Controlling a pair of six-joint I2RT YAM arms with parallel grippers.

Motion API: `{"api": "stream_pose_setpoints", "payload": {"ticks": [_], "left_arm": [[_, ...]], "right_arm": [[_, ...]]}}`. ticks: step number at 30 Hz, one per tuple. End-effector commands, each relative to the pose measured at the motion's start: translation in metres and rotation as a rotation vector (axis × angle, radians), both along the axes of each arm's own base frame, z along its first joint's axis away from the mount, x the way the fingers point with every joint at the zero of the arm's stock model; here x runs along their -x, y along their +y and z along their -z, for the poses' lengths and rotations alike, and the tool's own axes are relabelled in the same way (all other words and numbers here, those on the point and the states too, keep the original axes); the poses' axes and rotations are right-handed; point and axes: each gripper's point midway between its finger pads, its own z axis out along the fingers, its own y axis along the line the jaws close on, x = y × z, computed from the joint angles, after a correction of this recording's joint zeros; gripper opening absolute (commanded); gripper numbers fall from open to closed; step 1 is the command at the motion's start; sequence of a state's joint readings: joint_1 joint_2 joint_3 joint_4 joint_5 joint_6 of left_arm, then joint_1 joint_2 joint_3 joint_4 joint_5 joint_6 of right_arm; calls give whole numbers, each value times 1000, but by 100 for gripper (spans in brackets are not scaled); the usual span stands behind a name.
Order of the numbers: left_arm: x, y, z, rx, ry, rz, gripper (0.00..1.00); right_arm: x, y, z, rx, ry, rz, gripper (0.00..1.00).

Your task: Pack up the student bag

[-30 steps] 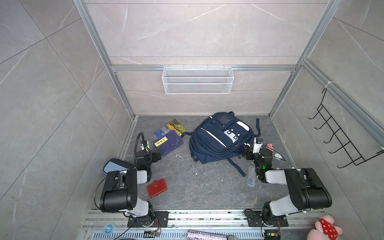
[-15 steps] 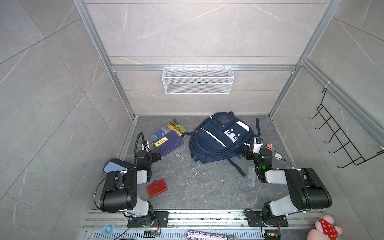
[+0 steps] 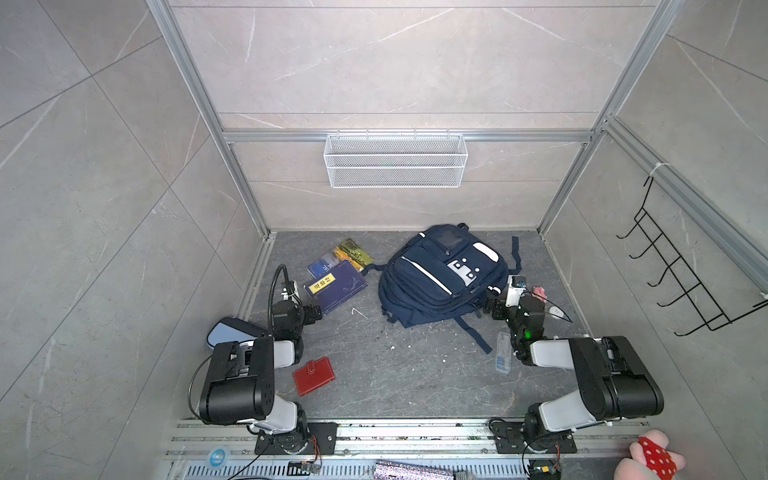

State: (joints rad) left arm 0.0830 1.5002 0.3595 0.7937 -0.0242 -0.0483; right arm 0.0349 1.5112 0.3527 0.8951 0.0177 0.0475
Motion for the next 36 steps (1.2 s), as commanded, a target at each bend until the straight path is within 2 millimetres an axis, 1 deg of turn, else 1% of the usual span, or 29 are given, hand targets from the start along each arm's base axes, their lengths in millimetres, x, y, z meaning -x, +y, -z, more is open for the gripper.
{"api": "stream_pose_setpoints", "payload": {"ticks": [1,2,4,6,8,9,11,13,14,15,16,18,21,23,25,27,30,33,36], "left_arm": [[-6,-2,-12,-25,-49,19,100],[-6,-2,-14,-24,-57,20,100],[-5,-4,-22,-27,-51,35,100],[-5,-6,-34,-15,-25,40,100],[0,-11,-43,14,10,58,100],[4,-15,-50,39,23,65,100],[14,-27,-62,103,45,86,100],[25,-34,-75,178,93,35,100],[31,-39,-82,239,135,10,100],[37,-46,-88,294,186,7,100],[43,-51,-90,332,245,-7,100],[53,-68,-93,368,373,-1,100],[55,-120,-100,388,433,159,99],[54,-150,-105,407,446,225,97],[48,-177,-108,472,482,275,92],[38,-200,-112,519,522,319,91],[20,-228,-116,513,559,361,91],[2,-245,-101,510,630,346,87],[-9,-265,-86,505,674,340,85]], "right_arm": [[-1,1,0,12,-5,-10,100],[-1,1,0,13,-6,-11,100],[-4,-8,-7,12,5,47,100],[-5,-12,-18,16,33,71,100],[-4,-11,-33,18,37,66,100],[-1,-14,-40,11,48,87,100],[2,-27,-54,-18,97,181,100],[6,-37,-68,-56,181,271,99],[8,-38,-74,-75,238,291,100],[10,-35,-78,-102,293,294,100],[10,-30,-83,-137,333,285,100],[14,-14,-87,-205,424,240,100],[25,6,-93,-301,477,240,100],[32,19,-89,-385,518,237,100],[39,32,-82,-450,570,246,100],[44,44,-80,-492,610,249,100],[49,58,-85,-521,637,228,100],[55,62,-86,-509,665,203,100],[57,70,-83,-473,690,119,100]]}}
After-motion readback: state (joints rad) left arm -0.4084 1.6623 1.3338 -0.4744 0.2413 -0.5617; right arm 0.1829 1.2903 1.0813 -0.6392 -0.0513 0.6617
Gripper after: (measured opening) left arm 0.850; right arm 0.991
